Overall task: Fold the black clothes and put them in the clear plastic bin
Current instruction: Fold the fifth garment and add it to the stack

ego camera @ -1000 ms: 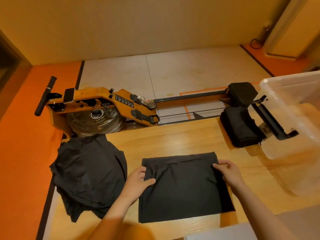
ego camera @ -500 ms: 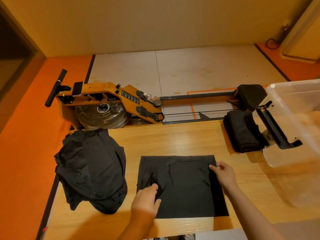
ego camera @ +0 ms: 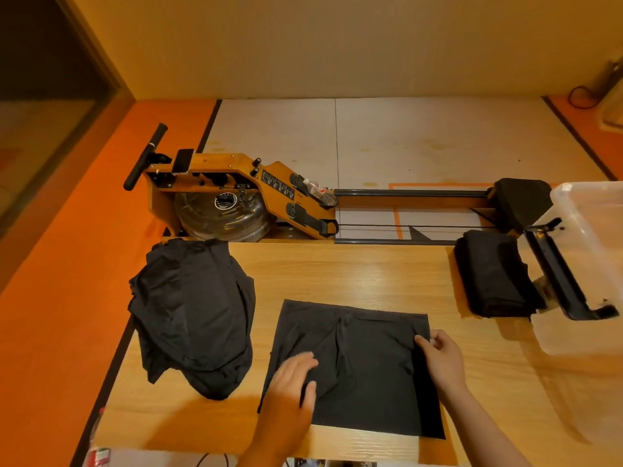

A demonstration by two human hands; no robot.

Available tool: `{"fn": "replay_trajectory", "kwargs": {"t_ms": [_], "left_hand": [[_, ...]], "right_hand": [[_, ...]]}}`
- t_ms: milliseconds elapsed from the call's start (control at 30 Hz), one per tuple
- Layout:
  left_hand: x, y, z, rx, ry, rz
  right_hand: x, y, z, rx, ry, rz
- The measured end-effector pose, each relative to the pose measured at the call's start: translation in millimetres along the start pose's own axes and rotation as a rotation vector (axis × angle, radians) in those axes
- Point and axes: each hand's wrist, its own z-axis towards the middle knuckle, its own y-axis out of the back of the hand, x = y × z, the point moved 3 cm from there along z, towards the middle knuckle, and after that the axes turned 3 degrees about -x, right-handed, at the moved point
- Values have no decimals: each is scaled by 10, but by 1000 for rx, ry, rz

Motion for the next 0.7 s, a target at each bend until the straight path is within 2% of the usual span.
{"fn": "replay_trajectory", "kwargs": {"t_ms": [100, 233, 700], "left_hand": [[234, 0, 78, 69, 95, 146], [473, 111, 154, 61, 136, 246], [552, 253, 344, -103, 300, 256]], "right_hand": [[-23, 0, 23, -14, -3, -9], [-3, 2, 15, -12, 9, -5], [14, 22, -30, 13, 2, 39]]}}
